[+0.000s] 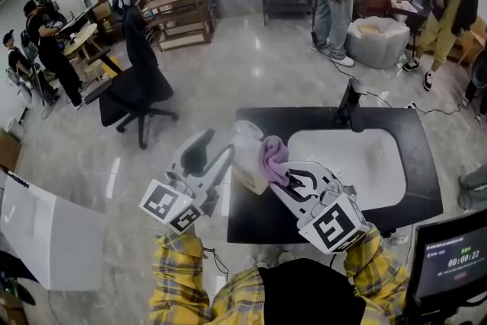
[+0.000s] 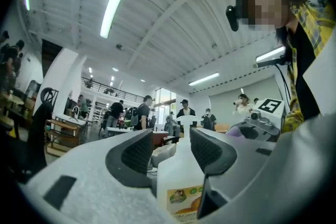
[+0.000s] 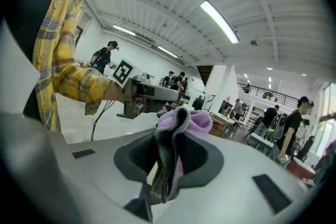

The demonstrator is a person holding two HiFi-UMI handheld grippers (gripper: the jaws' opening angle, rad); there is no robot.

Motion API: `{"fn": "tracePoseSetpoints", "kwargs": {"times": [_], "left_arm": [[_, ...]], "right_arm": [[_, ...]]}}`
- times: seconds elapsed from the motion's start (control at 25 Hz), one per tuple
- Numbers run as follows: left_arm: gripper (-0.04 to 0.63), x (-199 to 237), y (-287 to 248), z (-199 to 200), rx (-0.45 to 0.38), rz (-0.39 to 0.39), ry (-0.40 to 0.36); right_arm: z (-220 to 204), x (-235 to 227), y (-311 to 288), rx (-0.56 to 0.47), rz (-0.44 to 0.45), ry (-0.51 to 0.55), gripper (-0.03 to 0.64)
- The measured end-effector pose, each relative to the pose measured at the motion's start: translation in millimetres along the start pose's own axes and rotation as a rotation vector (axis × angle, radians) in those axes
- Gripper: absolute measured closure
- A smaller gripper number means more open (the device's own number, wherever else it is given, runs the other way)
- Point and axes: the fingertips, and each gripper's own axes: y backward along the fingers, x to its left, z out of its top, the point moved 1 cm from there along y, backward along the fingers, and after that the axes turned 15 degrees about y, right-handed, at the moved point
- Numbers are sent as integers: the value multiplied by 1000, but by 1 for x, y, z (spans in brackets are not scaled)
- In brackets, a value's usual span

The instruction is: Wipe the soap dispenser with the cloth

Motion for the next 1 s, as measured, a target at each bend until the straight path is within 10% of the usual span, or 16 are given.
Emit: {"fn": "tracePoseSetpoints", "kwargs": {"times": [1.0], "left_arm": [[391,-20,-31,-22,142,156,-19]], "right_arm": [[-55,78,-34,-1,184,-118,535]]}}
